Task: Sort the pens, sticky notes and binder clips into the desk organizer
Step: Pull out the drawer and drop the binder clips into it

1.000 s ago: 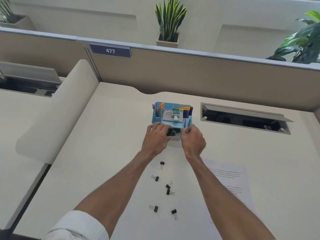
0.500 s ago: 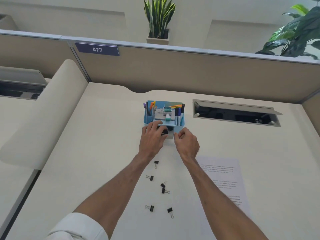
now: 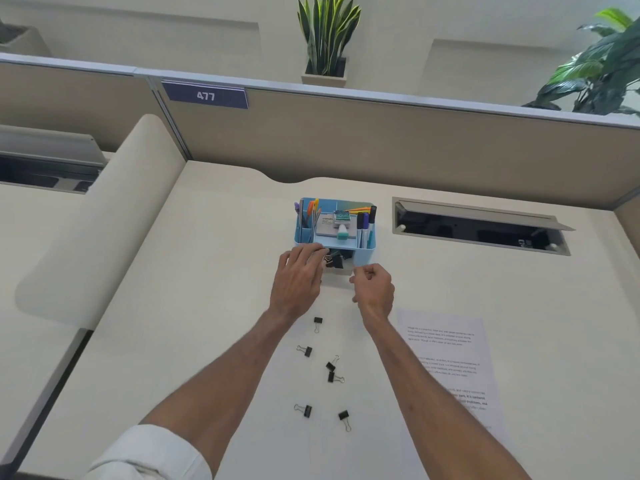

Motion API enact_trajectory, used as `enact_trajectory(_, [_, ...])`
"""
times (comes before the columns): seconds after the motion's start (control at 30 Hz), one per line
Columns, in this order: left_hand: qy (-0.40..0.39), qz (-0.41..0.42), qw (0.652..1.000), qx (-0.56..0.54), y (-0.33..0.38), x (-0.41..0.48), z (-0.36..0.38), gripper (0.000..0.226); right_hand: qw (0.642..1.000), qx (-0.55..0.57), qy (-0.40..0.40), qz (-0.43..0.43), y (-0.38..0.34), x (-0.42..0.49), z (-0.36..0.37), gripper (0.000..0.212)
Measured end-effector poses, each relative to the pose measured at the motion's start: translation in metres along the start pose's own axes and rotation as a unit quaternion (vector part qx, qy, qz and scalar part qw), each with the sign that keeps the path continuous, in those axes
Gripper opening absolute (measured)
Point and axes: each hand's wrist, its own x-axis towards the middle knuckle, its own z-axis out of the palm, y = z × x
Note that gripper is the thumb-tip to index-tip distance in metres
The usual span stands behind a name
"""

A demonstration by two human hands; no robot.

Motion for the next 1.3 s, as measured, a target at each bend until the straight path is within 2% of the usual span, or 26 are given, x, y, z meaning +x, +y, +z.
enact_trajectory(0.07, [-0.007, -0.009, 1.0, 0.004, -0.002, 0.001, -0.001, 0.045, 0.987, 0.124, -0.033, 0.1, -0.002, -0.004, 0.001, 0.021])
enact_trajectory(0.2, [-0.047, -0.024, 0.999, 0.009, -0.007, 0.0, 0.002, 0.055, 0.923, 0.294, -0.078, 0.237, -0.007, -0.012, 0.002, 0.028])
enact_trajectory(0.37, [-0.088, -0.028, 0.996, 0.008, -0.013, -0.004, 0.006, 0.059, 0.853, 0.407, -0.141, 0.295, -0.012, -0.016, 0.002, 0.045])
enact_trajectory(0.57, [-0.106, -0.025, 0.994, 0.016, -0.016, -0.003, 0.004, 0.06, 0.816, 0.466, -0.176, 0.293, -0.022, -0.016, 0.006, 0.052])
enact_trajectory(0.77, [-0.117, -0.018, 0.993, 0.001, -0.021, -0.003, 0.002, 0.06, 0.815, 0.475, -0.172, 0.284, -0.034, -0.016, 0.007, 0.035])
enact_trajectory(1.0, [-0.11, -0.015, 0.993, -0.027, -0.024, -0.002, 0.003, 0.058, 0.846, 0.427, -0.147, 0.283, -0.033, -0.016, 0.013, 0.04])
enact_trajectory(1.1, [-0.107, -0.016, 0.993, -0.037, -0.024, -0.001, 0.004, 0.057, 0.871, 0.4, -0.114, 0.261, -0.037, -0.015, 0.018, 0.033])
enact_trajectory(1.2, [-0.102, -0.012, 0.994, -0.047, -0.025, 0.001, 0.003, 0.056, 0.905, 0.34, -0.102, 0.233, -0.04, -0.014, 0.024, 0.018])
enact_trajectory(1.3, [-0.1, -0.012, 0.994, -0.052, -0.025, 0.001, 0.003, 0.056, 0.93, 0.278, -0.1, 0.219, -0.041, -0.01, 0.027, 0.024])
